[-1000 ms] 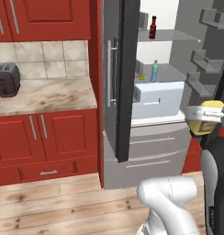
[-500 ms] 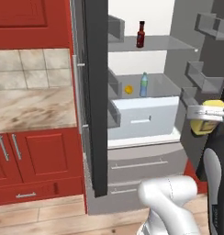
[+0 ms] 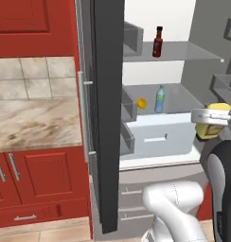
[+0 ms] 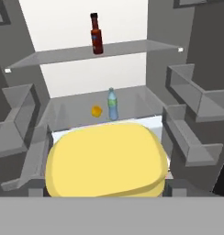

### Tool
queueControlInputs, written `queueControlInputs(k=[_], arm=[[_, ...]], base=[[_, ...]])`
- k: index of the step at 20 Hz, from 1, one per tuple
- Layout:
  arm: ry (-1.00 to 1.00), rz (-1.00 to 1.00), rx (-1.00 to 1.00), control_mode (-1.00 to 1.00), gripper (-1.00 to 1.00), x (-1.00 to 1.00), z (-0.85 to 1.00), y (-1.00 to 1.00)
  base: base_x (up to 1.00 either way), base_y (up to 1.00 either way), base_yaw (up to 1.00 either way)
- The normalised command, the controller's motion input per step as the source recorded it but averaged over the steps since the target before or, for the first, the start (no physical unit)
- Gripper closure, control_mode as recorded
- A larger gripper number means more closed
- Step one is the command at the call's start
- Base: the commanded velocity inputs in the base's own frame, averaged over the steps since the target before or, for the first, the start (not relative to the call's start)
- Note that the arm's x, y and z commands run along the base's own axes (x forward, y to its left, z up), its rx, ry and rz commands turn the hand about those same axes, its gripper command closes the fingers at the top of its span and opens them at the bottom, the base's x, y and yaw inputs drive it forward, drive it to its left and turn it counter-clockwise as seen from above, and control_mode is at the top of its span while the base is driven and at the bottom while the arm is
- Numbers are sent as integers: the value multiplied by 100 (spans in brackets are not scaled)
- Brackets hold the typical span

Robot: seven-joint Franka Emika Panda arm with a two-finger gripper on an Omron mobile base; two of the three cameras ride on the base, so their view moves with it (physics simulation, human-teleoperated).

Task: Place the condiment bottle and mustard from the counter to the top shelf of the fridge. If the existing items in the fridge are on the top shelf, move them to other shelves.

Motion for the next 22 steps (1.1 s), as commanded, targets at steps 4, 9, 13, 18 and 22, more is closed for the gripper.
queueControlInputs(k=[4, 9, 13, 18, 22], arm=[[0, 0, 0, 100, 100, 0, 0, 0], [0, 0, 0, 100, 100, 0, 0, 0], [0, 0, 0, 100, 100, 0, 0, 0], [0, 0, 0, 100, 100, 0, 0, 0], [0, 0, 0, 100, 100, 0, 0, 0]], base=[[43, -29, 5], [53, -24, 4], [62, -28, 2], [51, -25, 2], [41, -5, 4]])
